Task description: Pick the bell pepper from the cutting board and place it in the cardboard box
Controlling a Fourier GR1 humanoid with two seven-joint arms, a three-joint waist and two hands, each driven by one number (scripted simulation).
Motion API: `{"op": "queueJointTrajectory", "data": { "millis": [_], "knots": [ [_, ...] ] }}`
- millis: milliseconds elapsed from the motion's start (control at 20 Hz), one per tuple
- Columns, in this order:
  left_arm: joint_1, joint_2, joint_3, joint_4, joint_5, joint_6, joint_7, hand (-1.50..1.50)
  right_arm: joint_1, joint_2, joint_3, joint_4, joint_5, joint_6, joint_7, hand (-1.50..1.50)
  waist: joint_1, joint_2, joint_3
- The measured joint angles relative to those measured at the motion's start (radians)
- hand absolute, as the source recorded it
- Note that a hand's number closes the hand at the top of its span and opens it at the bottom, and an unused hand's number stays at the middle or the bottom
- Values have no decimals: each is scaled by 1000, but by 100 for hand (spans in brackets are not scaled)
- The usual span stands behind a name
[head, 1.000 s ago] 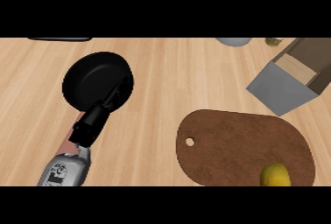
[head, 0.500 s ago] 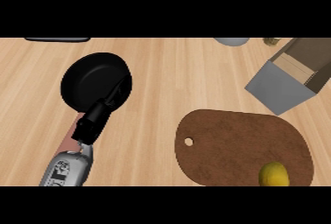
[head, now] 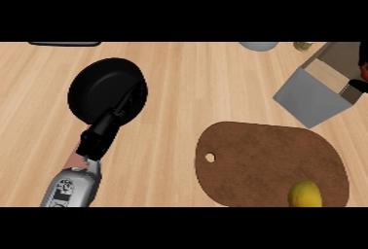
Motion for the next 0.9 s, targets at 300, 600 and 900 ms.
{"op": "queueJointTrajectory", "data": {
  "millis": [300, 600, 900],
  "knots": [
    [-1, -4, -1, 31, -10, 0, -25, 0, -58, 53, 15, 161, 41, 56, 6, -150, 3, 1, -4],
    [2, -13, -8, 11, -14, 3, -14, 0, -105, 97, -65, 258, -42, 116, 17, -150, 3, 3, -3],
    [-1, -16, -8, 7, -10, 0, -13, 0, -138, 85, -212, 348, -208, 227, 84, -150, 9, 11, 3]
  ]
}}
